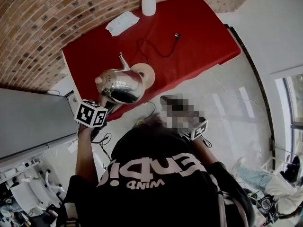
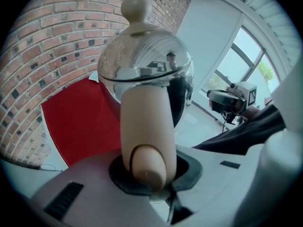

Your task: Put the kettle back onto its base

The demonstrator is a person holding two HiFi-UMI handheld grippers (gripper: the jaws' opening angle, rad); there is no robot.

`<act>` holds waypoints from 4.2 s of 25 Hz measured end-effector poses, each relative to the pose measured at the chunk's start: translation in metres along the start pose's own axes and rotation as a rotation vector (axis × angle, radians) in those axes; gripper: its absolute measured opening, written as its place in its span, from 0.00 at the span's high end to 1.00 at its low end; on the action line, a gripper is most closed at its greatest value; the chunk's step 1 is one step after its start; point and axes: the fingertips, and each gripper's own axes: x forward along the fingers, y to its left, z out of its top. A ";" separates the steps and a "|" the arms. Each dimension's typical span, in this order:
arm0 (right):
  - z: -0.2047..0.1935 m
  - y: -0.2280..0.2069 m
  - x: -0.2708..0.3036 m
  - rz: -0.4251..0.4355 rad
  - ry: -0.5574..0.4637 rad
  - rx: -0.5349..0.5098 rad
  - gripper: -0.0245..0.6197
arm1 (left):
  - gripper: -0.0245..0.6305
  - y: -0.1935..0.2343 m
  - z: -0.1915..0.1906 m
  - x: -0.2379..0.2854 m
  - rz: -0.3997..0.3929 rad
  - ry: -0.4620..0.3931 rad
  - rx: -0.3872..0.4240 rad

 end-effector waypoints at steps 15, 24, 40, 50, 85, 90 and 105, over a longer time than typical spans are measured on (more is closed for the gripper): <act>0.006 -0.045 -0.011 -0.022 -0.025 0.021 0.93 | 0.88 0.013 0.072 0.043 0.005 0.048 0.053; 0.004 -0.062 -0.015 -0.033 -0.035 0.046 0.93 | 0.88 0.012 0.083 0.067 0.009 0.088 0.069; -0.001 -0.079 -0.019 -0.049 -0.023 0.062 0.93 | 0.88 0.018 0.069 0.106 0.035 0.147 0.052; -0.005 -0.084 -0.022 -0.053 -0.019 0.069 0.93 | 0.88 0.020 0.067 0.110 0.094 0.187 0.113; -0.014 -0.072 -0.023 -0.056 -0.006 0.074 0.93 | 0.87 0.020 0.072 0.118 0.248 0.269 0.307; -0.014 -0.069 -0.023 -0.051 -0.019 0.084 0.93 | 0.87 0.022 0.072 0.119 0.260 0.266 0.331; -0.012 -0.061 -0.026 -0.037 -0.033 0.097 0.93 | 0.66 0.019 0.074 0.113 0.230 0.192 0.346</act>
